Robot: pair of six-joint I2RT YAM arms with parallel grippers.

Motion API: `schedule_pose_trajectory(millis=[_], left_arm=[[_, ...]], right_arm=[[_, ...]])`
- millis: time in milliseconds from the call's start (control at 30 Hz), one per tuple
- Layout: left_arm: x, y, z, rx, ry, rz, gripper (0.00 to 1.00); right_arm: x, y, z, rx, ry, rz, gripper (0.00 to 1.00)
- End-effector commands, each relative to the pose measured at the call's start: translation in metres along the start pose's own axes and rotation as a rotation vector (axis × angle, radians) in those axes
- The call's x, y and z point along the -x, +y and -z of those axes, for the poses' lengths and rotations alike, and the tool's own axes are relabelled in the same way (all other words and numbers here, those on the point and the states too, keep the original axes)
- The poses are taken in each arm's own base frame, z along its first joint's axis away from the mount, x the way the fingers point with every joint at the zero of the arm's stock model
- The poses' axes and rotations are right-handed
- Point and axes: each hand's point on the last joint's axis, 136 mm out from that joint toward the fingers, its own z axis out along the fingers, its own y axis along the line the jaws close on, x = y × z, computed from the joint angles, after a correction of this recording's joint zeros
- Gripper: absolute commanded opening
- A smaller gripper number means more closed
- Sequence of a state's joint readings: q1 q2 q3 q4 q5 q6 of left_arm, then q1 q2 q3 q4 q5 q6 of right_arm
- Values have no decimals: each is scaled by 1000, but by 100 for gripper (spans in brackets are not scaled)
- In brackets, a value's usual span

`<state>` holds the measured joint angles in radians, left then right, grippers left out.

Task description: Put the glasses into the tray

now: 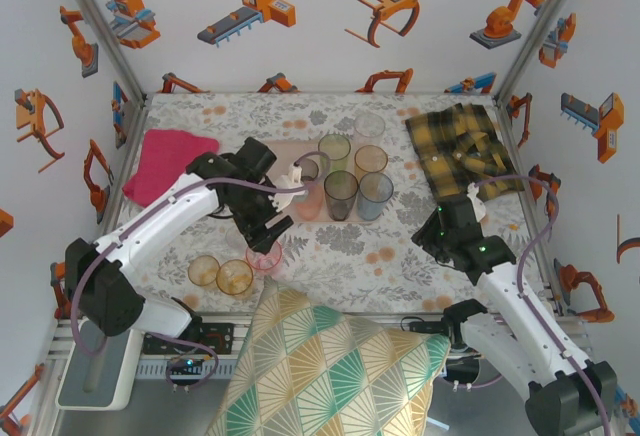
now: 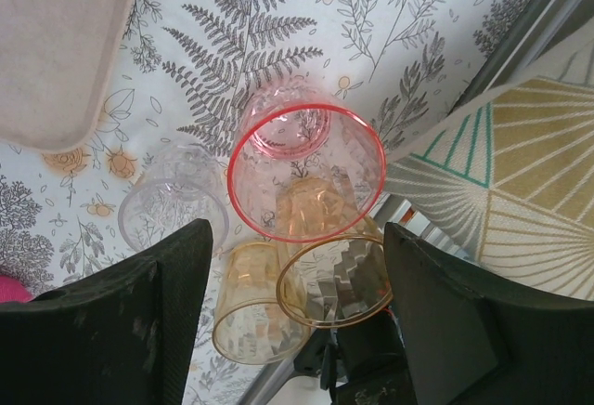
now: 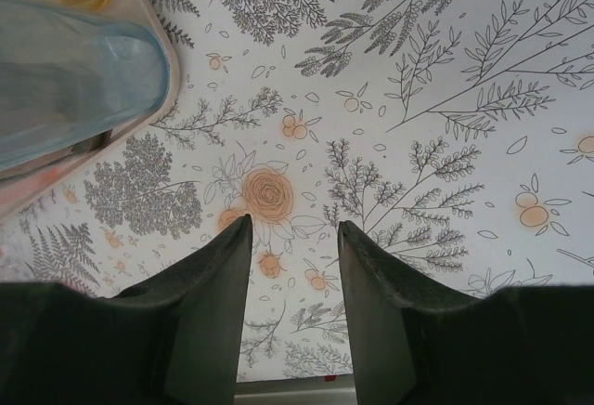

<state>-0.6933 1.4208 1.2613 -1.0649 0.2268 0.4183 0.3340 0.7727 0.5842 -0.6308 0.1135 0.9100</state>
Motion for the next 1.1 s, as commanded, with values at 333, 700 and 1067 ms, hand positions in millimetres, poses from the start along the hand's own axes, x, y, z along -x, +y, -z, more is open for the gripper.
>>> schedule_pose_trajectory(millis=[333, 700, 1067], left_arm=[[-3, 1, -4, 24, -21, -87, 64], [-8, 6, -16, 45, -14, -101, 60], [-7, 13, -31, 70, -22, -85, 54]], right_arm=[[3, -3, -7, -21, -10, -22, 42], [3, -4, -8, -26, -8, -23, 42], [-1, -5, -13, -22, 1, -39, 41]])
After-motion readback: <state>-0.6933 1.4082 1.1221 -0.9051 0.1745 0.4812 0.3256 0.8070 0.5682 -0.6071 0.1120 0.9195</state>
